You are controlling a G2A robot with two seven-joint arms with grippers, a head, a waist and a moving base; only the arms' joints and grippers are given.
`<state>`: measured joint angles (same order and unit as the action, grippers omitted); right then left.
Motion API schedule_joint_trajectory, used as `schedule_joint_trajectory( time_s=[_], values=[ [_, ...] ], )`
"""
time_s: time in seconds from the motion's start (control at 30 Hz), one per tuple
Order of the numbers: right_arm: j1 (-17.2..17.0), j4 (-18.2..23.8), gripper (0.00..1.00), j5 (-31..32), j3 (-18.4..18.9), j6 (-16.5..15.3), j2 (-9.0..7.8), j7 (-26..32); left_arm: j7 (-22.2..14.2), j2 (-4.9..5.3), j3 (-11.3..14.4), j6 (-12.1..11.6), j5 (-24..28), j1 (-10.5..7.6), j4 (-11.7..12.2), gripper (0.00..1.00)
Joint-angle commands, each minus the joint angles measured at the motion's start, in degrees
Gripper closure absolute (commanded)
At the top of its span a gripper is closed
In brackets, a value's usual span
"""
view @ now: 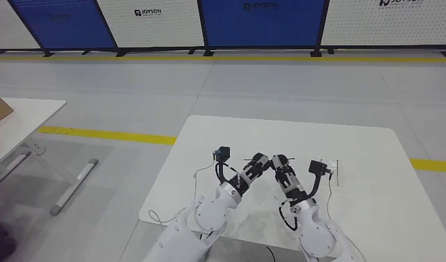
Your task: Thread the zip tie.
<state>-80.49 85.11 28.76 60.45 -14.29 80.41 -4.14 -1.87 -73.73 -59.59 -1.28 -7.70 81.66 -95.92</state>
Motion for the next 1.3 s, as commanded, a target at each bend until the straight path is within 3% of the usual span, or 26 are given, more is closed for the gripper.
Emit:
schedule_joint_trajectory(
  time_s=[0.0,1.1,1.2,1.27],
  values=[
    [0.09,-0.08,1.00,-0.17,0.07,-0.19,0.04,-0.17,0.14,-0.01,-0.08,0.27,-0.11,-0.07,0.09,1.00],
    [0.10,-0.20,1.00,0.88,1.20,0.24,0.04,2.73,-0.22,0.05,-0.60,0.33,-1.77,0.33,-0.27,1.00],
    [-0.09,-0.11,0.75,0.65,1.45,-0.04,0.00,2.94,0.21,-0.03,-0.47,0.60,-1.67,0.25,-0.12,1.00],
    [-0.24,-0.02,0.74,0.52,1.65,-0.27,-0.03,2.86,0.42,-0.09,-0.36,0.74,-1.58,0.19,-0.06,1.00]
  ],
)
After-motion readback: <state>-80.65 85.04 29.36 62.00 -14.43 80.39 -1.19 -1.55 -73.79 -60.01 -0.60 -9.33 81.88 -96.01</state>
